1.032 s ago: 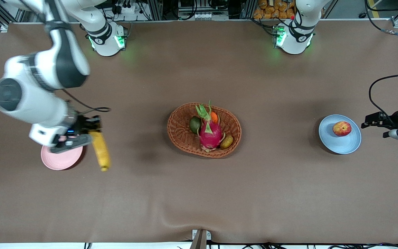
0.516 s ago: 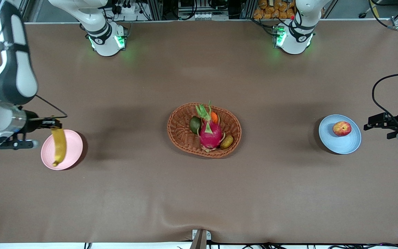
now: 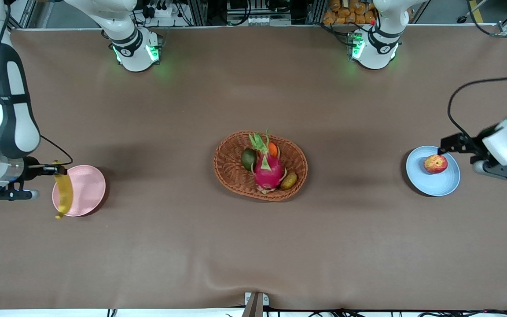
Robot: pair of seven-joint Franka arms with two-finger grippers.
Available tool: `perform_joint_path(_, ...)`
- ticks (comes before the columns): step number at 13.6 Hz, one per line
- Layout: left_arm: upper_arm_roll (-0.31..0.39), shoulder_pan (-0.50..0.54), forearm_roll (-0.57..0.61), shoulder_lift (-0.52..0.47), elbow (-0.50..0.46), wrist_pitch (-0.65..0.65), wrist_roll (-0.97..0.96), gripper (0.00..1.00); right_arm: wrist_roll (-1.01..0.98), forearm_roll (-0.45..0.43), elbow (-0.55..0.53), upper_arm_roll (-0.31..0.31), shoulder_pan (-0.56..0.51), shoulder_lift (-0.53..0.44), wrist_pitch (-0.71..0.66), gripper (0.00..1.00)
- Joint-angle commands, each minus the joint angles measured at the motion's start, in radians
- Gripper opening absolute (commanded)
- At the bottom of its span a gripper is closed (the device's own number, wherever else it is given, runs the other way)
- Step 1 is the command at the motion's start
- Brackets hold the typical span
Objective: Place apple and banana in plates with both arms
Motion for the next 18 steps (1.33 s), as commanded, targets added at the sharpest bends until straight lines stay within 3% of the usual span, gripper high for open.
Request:
perform_joint_path(1, 0.077, -0.073, 0.011, -0.095, -0.012, -0.064, -0.072, 1.0, -0.021, 0.003, 0.019, 0.015, -0.007, -0.016, -0.025, 1.0)
perform_joint_path(7, 0.248, -0.165, 0.012, -0.145, 0.014, -0.104, -0.127, 1.0, 0.106, 0.001, 0.041, 0.015, 0.105, -0.238, -0.219, 1.0)
perform_joint_path(10, 0.253, -0.185, 0.012, -0.21, 0.011, -0.175, -0.17, 1.0, 0.259, 0.001, 0.041, 0.015, 0.164, -0.357, -0.335, 1.0)
perform_joint_path(14, 0.23, -0.2, 0.009, -0.329, 0.011, -0.29, -0.297, 1.0, 0.27, 0.001, 0.047, 0.015, 0.171, -0.5, -0.397, 1.0)
perform_joint_path(18, 0.216, -0.226, 0.012, -0.333, 0.016, -0.29, -0.311, 1.0, 0.28, -0.013, 0.198, 0.015, 0.17, -0.528, -0.555, 1.0)
